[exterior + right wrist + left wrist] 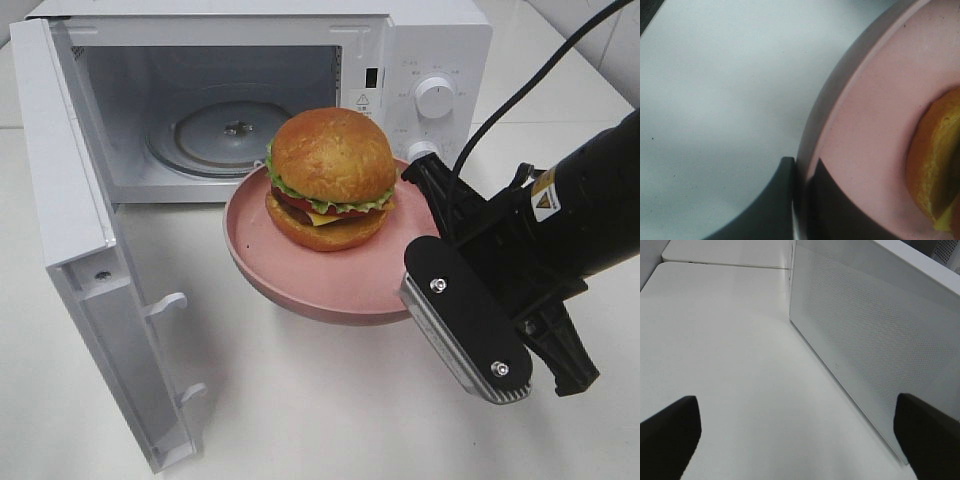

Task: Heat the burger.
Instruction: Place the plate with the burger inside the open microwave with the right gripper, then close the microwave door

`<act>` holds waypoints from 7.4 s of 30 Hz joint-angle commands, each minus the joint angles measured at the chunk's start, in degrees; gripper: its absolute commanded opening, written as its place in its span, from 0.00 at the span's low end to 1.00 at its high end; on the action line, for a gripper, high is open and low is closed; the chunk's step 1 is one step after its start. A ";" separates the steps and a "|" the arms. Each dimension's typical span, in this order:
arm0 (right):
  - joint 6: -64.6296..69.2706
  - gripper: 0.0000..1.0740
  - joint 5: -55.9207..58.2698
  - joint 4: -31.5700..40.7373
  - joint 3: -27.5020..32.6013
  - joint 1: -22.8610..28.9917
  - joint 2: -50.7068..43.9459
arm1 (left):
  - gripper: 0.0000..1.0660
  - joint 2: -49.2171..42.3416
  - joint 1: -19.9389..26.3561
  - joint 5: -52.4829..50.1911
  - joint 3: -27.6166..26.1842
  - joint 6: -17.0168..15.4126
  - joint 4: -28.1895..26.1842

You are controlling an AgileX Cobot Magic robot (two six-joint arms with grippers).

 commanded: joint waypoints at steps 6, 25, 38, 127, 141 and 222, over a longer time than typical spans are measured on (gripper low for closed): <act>1.38 0.00 -5.73 -3.78 -0.69 -0.34 1.60 | 0.96 -1.09 -0.17 -0.17 0.17 0.00 -0.06; 1.55 0.00 -13.12 -3.72 -3.32 -0.06 10.43 | 0.96 -1.09 -0.17 -0.17 0.17 0.00 -0.06; 3.04 0.00 -13.75 -3.90 -6.88 2.64 12.83 | 0.96 -1.09 -0.17 -0.17 0.17 0.00 -0.06; 25.55 0.00 -0.17 -15.53 -57.98 2.58 47.96 | 0.96 -1.09 -0.17 -0.17 0.17 0.00 0.00; 27.62 0.00 -0.11 -17.02 -62.91 2.52 51.57 | 0.96 -1.09 -0.17 -0.17 0.17 0.00 0.00; 31.68 0.53 1.20 -14.90 -72.59 0.52 58.44 | 0.96 -1.09 -0.17 -0.17 0.17 0.00 0.17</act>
